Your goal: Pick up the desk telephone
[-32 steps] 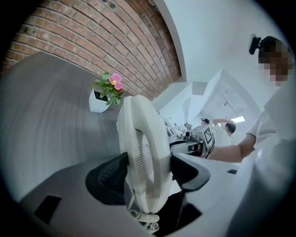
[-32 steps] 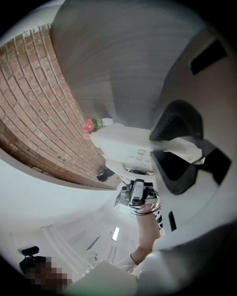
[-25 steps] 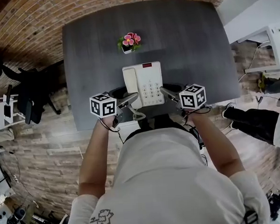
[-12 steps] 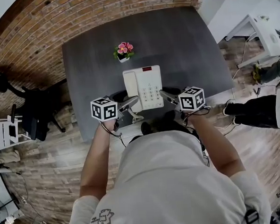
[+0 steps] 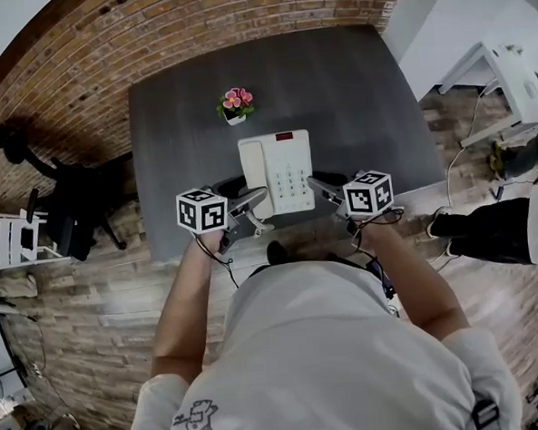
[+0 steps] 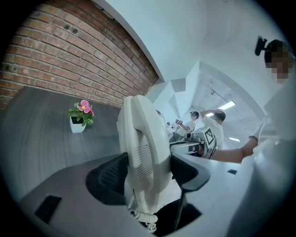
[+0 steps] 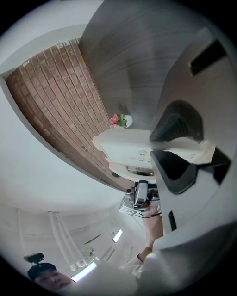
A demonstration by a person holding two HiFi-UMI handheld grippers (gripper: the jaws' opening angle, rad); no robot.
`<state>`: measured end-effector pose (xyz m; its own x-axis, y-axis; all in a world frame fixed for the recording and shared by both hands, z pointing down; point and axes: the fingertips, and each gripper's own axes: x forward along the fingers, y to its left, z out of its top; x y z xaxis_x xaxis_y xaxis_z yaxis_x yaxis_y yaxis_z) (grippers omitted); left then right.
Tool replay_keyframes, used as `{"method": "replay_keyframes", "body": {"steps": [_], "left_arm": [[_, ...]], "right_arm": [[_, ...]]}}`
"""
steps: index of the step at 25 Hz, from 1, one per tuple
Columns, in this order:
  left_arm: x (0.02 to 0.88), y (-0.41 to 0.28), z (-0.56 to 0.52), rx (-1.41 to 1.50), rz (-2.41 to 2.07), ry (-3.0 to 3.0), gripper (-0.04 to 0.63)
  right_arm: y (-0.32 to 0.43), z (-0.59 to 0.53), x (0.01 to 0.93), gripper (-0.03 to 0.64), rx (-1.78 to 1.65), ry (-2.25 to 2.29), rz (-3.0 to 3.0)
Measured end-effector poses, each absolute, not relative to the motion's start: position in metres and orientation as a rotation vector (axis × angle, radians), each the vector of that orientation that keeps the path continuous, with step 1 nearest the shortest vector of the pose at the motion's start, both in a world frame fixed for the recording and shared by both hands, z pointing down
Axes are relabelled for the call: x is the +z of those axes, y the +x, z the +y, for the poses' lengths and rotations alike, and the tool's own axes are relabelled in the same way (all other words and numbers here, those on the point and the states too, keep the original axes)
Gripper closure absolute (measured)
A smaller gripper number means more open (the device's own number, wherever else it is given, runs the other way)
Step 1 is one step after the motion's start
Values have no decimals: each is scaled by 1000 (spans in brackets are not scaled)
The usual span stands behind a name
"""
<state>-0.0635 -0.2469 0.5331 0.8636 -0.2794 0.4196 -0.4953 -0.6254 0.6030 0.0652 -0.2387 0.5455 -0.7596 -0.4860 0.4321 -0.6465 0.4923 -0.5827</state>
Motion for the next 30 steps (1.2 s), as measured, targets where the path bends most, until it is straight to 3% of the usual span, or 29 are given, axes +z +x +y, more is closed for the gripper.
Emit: {"method": "replay_keyframes", "body": {"steps": [18, 30], "left_arm": [[531, 40, -167, 321, -748, 2209, 288], [545, 45, -106, 342, -772, 2164, 288]], "right_arm": [[168, -180, 545, 546, 1104, 768, -2567], [173, -122, 561, 548, 1145, 719, -2565]]}}
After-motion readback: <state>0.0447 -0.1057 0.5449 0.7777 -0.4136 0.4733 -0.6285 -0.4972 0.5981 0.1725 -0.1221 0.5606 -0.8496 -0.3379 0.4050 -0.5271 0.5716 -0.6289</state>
